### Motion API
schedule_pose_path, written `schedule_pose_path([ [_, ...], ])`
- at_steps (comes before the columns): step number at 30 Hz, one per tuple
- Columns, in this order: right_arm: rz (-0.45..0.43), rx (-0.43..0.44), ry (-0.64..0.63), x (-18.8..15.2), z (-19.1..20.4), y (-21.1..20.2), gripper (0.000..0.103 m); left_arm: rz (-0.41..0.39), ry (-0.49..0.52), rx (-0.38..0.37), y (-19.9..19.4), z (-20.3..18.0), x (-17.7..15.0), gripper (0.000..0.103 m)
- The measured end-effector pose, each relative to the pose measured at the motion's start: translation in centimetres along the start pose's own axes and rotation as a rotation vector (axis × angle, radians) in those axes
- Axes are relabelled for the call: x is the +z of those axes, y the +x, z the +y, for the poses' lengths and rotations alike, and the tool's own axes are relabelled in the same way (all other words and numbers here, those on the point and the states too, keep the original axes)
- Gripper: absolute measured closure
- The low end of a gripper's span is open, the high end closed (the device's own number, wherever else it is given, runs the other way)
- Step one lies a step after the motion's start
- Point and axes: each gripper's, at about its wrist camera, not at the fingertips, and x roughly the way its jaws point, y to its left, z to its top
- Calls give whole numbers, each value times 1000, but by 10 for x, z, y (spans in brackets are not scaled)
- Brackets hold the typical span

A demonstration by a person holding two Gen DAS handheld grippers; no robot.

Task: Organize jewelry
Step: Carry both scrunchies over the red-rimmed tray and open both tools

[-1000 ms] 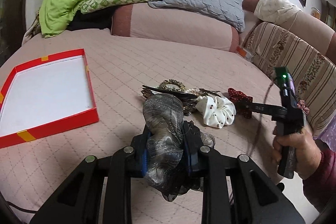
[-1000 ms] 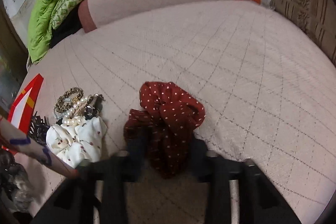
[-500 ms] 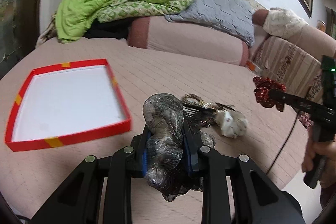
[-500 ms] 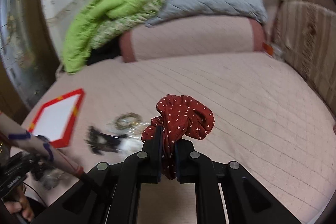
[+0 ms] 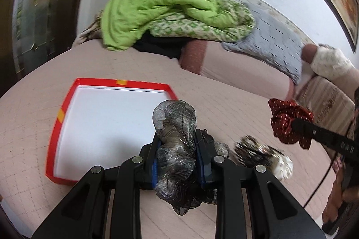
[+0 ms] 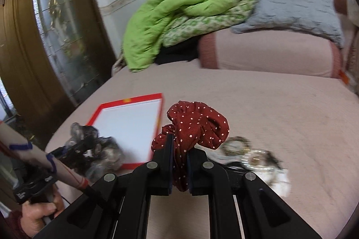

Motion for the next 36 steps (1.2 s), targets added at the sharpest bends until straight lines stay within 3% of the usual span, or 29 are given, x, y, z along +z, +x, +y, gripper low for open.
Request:
schedule_pose_path([
  [11,65,113,-13,26,58,87,93,3,-127,155,55,81,51,78],
  [15,80,135,6,38,70,127,93,37,-168,185,85,107,65,78],
  [27,186,140,5,57,81,249,93,120,-164,238,140,138,89,78],
  [36,249,134,17,51,81,283,90,143,-165,258,150,134,89,78],
])
